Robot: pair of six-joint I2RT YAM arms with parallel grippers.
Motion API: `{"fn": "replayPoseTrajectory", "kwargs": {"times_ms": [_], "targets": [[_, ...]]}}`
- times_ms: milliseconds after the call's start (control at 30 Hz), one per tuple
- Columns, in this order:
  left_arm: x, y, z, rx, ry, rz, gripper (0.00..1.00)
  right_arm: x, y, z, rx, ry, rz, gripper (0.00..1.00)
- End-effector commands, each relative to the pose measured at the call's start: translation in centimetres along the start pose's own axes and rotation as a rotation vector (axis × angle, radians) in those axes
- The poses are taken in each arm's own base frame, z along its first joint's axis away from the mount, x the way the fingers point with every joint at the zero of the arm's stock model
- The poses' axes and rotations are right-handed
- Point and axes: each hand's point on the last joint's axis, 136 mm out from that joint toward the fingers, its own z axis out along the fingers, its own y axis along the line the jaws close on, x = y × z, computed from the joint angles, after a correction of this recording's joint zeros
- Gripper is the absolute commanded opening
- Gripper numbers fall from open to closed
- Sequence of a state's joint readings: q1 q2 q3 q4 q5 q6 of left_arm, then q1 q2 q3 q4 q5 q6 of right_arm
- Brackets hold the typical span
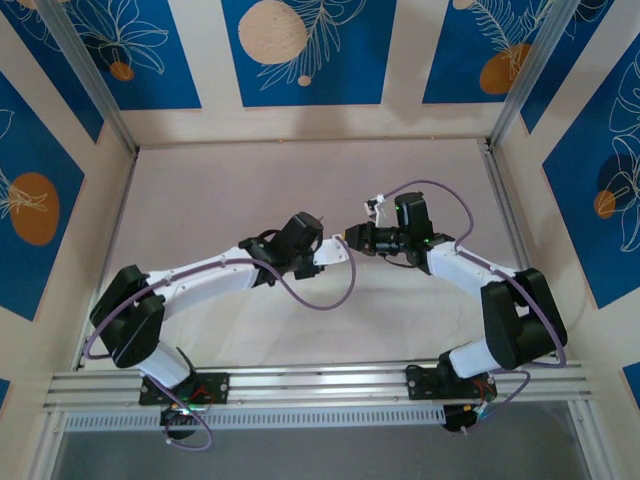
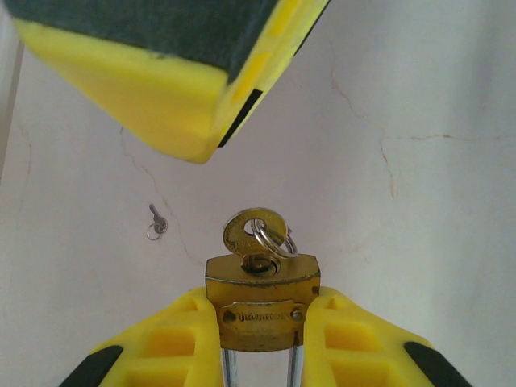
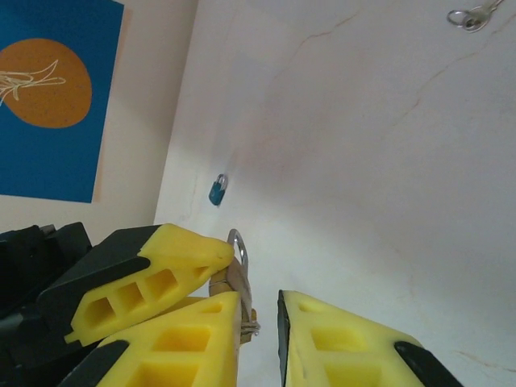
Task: Unlock with the key
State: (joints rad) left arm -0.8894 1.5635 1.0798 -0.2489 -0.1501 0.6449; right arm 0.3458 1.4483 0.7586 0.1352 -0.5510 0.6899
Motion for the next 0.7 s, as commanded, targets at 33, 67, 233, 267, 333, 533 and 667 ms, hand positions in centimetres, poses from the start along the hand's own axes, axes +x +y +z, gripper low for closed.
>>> {"fn": "replayPoseTrajectory", "kwargs": {"times_ms": [33,67,233,267,333,533,667], "targets": [[-0.3,0.2,0.1,-0.012,0.038,0.082,0.17,-0.2,1.9,0.4,-0.074,0.030,-0.023,0.21],[-0.3,0.2,0.2,-0.017,0.045,0.094,0.17,0.1,1.7,0.5,-0.071,0.036,-0.020,0.21],[0.2,0.3,0.8,-0.036,0.095,0.143,0.16,0.9,1.4,1.0,-0.076,0.054,-0.013,0.21],[0.3,0.3,0.9,-0.038,0.100,0.146,0.16,1.1,1.3,1.1,-0.074,0.059,-0.013,0.21],[0.4,0.3,1.0,-0.041,0.109,0.154,0.16,1.3,1.0,1.3,-0.069,0.065,-0.009,0.22],[0.2,0.5,0.9,-0.048,0.112,0.165,0.16,2.3,0.0,2.0,-0.054,0.097,0.008,0.24],[0.2,0.4,0.9,-0.043,0.110,0.162,0.16,2.7,0.3,2.4,-0.066,0.111,0.003,0.24]]}}
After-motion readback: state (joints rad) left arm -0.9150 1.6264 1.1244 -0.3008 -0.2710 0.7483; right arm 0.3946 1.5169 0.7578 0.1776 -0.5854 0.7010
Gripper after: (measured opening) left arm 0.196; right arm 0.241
